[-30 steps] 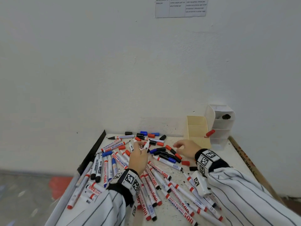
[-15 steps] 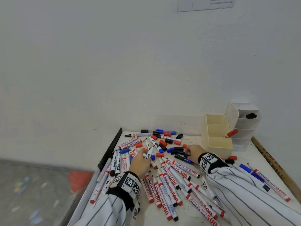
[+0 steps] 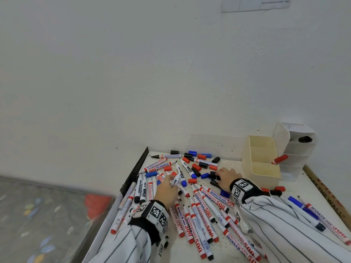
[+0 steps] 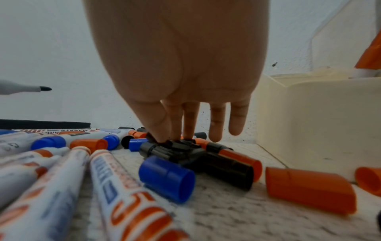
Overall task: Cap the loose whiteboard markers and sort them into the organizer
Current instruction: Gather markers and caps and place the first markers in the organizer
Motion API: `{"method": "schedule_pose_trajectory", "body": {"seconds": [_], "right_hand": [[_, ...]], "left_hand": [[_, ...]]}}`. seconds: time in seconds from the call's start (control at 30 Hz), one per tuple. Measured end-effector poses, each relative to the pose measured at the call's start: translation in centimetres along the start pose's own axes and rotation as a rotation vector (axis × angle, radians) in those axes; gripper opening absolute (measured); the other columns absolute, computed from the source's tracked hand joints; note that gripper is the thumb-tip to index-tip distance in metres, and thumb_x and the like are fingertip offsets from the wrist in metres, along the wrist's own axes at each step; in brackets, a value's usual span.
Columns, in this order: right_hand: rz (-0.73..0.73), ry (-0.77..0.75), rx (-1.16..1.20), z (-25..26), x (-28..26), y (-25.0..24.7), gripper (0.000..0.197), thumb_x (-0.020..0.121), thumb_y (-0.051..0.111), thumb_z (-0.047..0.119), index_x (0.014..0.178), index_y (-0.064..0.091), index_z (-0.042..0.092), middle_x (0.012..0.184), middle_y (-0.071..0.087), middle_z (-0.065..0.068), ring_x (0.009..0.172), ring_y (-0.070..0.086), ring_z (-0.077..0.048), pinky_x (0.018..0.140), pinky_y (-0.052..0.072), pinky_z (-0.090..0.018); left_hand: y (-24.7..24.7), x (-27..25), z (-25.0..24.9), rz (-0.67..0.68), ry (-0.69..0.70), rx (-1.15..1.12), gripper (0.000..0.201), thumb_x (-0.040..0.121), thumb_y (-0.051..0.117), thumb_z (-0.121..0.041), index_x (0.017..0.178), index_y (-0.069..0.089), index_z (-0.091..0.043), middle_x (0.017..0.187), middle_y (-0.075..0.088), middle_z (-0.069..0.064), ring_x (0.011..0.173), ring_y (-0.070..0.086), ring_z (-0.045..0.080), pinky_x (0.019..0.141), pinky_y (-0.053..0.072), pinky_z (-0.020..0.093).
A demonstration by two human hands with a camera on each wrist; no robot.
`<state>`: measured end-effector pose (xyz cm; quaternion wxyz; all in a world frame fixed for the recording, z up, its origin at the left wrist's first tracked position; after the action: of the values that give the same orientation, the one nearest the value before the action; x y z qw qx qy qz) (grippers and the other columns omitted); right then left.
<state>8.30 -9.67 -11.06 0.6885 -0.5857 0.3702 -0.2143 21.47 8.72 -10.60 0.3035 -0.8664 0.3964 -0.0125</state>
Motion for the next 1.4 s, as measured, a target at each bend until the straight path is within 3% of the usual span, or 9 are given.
{"method": "schedule_pose_trajectory", "body": {"seconds": [0.23,0.43,0.57,0.7,0.83,1.0,1.1,1.23,1.4], "right_hand": [[-0.050,0.032,0.006,0.6,0.6,-0.8,0.047,0.094,0.046,0.024,0.139,0.036,0.026,0.146,0.030,-0.002,0.129,0.032,-0.026,0.107,0.030,-0.041],[-0.006,-0.011,0.184,3.2,2.9,-0.8,0.056,0.094,0.041,0.013,0.145,0.023,0.027,0.151,0.027,-0.003,0.134,0.030,-0.028,0.108,0.032,-0.047],[-0.020,0.061,0.052,3.5,4.2,-0.5,0.050,0.093,0.046,0.019,0.141,0.030,0.022,0.144,0.033,-0.008,0.130,0.034,-0.027,0.105,0.033,-0.045],[-0.024,0.154,0.005,3.1,4.9,-0.8,0.039,0.093,0.049,0.032,0.129,0.045,0.017,0.130,0.042,-0.009,0.116,0.045,-0.022,0.102,0.039,-0.038],[-0.030,0.159,0.006,3.0,5.1,-1.2,0.034,0.091,0.053,0.029,0.123,0.049,0.017,0.127,0.045,-0.008,0.116,0.046,-0.022,0.102,0.041,-0.037],[-0.078,0.118,0.067,2.7,4.0,-2.2,0.018,0.090,0.054,0.027,0.106,0.052,0.021,0.110,0.059,-0.001,0.104,0.052,-0.019,0.097,0.037,-0.036],[-0.184,0.048,0.274,2.4,2.8,-4.3,0.009,0.091,0.053,0.022,0.094,0.045,0.020,0.101,0.055,-0.002,0.090,0.053,-0.018,0.090,0.042,-0.033],[-0.269,-0.100,0.517,2.6,0.1,-7.8,0.014,0.090,0.055,0.015,0.103,0.051,0.014,0.109,0.052,-0.008,0.090,0.050,-0.016,0.087,0.043,-0.028],[-0.217,-0.262,0.634,3.1,-4.6,-9.2,0.025,0.086,0.059,0.006,0.108,0.059,0.018,0.110,0.057,0.000,0.102,0.051,-0.014,0.094,0.039,-0.027]], "left_hand": [[-0.6,0.3,0.3,0.015,-0.010,-0.016,0.040,0.095,0.044,-0.011,0.134,0.039,-0.020,0.094,0.056,-0.004,0.069,0.056,0.007,0.064,0.050,0.021],[-1.1,0.6,0.1,0.027,0.004,0.005,0.041,0.094,0.047,-0.010,0.134,0.042,-0.018,0.117,0.058,0.002,0.079,0.057,0.009,0.066,0.049,0.018],[-1.5,0.6,0.2,0.024,0.022,0.016,0.039,0.098,0.041,-0.017,0.137,0.040,-0.015,0.124,0.055,0.003,0.078,0.054,0.005,0.073,0.050,0.019],[-1.7,0.9,0.9,0.027,-0.001,-0.076,0.040,0.099,0.039,-0.019,0.138,0.037,-0.016,0.085,0.054,-0.006,0.056,0.044,0.004,0.051,0.039,0.013],[-1.9,0.7,0.9,0.030,0.000,-0.106,0.038,0.098,0.039,-0.019,0.137,0.038,-0.016,0.083,0.052,-0.006,0.057,0.045,0.005,0.051,0.039,0.015],[-2.0,-0.1,0.3,0.027,0.038,-0.051,0.037,0.098,0.042,-0.021,0.134,0.042,-0.017,0.113,0.057,0.003,0.064,0.050,0.003,0.058,0.042,0.016],[-2.0,-0.6,-0.4,0.028,0.060,-0.045,0.035,0.097,0.045,-0.022,0.132,0.045,-0.018,0.103,0.054,-0.003,0.067,0.052,0.002,0.059,0.045,0.013],[-1.5,-1.5,-1.4,0.038,0.098,-0.009,0.035,0.095,0.049,-0.022,0.130,0.047,-0.021,0.121,0.056,0.003,0.088,0.057,0.008,0.076,0.050,0.017],[-0.1,-3.4,-4.0,0.063,0.190,-0.069,0.034,0.094,0.051,-0.018,0.126,0.050,-0.026,0.105,0.054,-0.009,0.073,0.055,0.001,0.056,0.044,0.009]]}}
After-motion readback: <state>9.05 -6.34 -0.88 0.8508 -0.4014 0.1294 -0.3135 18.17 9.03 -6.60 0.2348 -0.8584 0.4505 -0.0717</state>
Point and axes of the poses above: each hand's wrist, its own x-axis towards the middle knuckle, its own y-axis out of the palm, z = x × y, the point moved 10 cm from there along x, towards the middle knuckle
